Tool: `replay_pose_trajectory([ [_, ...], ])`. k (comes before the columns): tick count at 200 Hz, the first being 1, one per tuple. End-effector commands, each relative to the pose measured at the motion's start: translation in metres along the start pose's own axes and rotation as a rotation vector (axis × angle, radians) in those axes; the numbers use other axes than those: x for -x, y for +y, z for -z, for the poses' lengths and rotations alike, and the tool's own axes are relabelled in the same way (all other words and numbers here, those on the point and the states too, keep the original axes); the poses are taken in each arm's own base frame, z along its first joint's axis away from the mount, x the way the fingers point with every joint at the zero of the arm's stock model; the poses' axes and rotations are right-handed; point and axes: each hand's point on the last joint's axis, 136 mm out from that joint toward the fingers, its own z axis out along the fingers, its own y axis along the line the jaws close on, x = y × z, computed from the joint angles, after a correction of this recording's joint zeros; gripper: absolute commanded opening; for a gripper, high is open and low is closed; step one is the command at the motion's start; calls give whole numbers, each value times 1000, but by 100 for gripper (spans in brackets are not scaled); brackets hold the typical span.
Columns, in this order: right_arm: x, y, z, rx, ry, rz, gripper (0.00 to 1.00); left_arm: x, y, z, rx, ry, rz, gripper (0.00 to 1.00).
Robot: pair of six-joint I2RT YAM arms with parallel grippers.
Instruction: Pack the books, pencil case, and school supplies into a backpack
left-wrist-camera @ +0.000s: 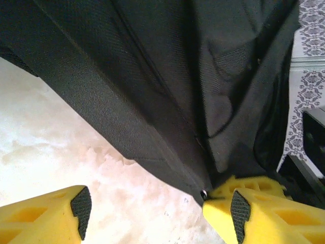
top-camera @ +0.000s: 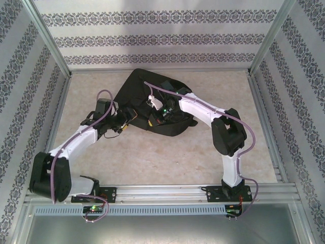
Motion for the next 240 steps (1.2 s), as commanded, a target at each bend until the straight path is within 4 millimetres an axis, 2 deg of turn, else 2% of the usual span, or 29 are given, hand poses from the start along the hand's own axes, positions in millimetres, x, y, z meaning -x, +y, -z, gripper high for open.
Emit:
replay_pose_trajectory([
  [1,6,19,10,64,-40,18,0,16,-20,-8,-58,-59,10,72],
  [76,3,24,11,78,-39,35,0,31,-20,-33,-16,-76,8,61],
  [89,1,25,11,80,-36,36,0,32,-21,-37,-15,-71,1,53],
  [121,0,24,12,74,-31,33,0,33,-21,-41,-13,-66,0,27],
  [141,0,26,15,88,-36,30,1,34,-19,-41,-2,-72,-9,17],
  [177,-1,27,17,107,-43,19,5,33,-18,-42,3,-68,-13,12],
  [212,-4,24,15,108,-39,6,15,34,-18,-43,5,-67,-16,11],
  [225,-4,22,15,108,-41,5,14,33,-18,-43,5,-66,-18,10],
  [240,-4,21,14,109,-47,-1,6,33,-17,-43,8,-65,-20,9],
])
